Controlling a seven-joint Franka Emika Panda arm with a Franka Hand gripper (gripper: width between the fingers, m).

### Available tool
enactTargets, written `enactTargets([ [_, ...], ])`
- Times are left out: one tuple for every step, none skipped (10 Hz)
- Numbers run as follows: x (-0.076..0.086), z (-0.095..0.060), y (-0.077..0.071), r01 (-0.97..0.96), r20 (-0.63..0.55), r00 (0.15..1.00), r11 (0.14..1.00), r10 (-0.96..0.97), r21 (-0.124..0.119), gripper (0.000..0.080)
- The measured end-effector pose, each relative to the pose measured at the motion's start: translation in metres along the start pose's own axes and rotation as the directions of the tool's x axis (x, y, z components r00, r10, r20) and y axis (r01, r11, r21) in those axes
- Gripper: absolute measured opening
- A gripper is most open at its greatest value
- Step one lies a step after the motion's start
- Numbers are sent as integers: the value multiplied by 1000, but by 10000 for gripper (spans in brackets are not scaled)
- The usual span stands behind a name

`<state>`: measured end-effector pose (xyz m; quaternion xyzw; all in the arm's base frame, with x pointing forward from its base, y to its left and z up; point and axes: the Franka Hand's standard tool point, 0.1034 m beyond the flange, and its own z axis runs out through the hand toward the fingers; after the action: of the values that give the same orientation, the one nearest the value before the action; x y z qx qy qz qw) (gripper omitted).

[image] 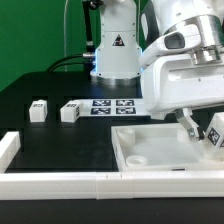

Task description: Assemble one leg

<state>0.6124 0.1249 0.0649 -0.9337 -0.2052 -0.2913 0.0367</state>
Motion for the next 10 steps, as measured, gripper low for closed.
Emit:
enactTargets([
  [0,0,0,0,0,1000,1000,0,0,649],
  [0,0,0,-1,0,1000,1000,1,0,649],
  [8,-6,1,-4,6,1000,1000,4,0,649],
  [16,-13,3,0,8,1000,1000,1,-1,649],
  [19,-14,3,1,17,1000,1000,-1,3,649],
  [19,-13,0,2,40,999,1000,-2,14,649],
  [19,-13,1,1,36,999,1000,-1,12,649],
  [18,-12,0,0,40,999,1000,-1,14,649],
  [13,-9,-6,-8,155,988,998,-1,58,649],
  [23,-10,-4,-6,202,979,997,-9,74,649],
])
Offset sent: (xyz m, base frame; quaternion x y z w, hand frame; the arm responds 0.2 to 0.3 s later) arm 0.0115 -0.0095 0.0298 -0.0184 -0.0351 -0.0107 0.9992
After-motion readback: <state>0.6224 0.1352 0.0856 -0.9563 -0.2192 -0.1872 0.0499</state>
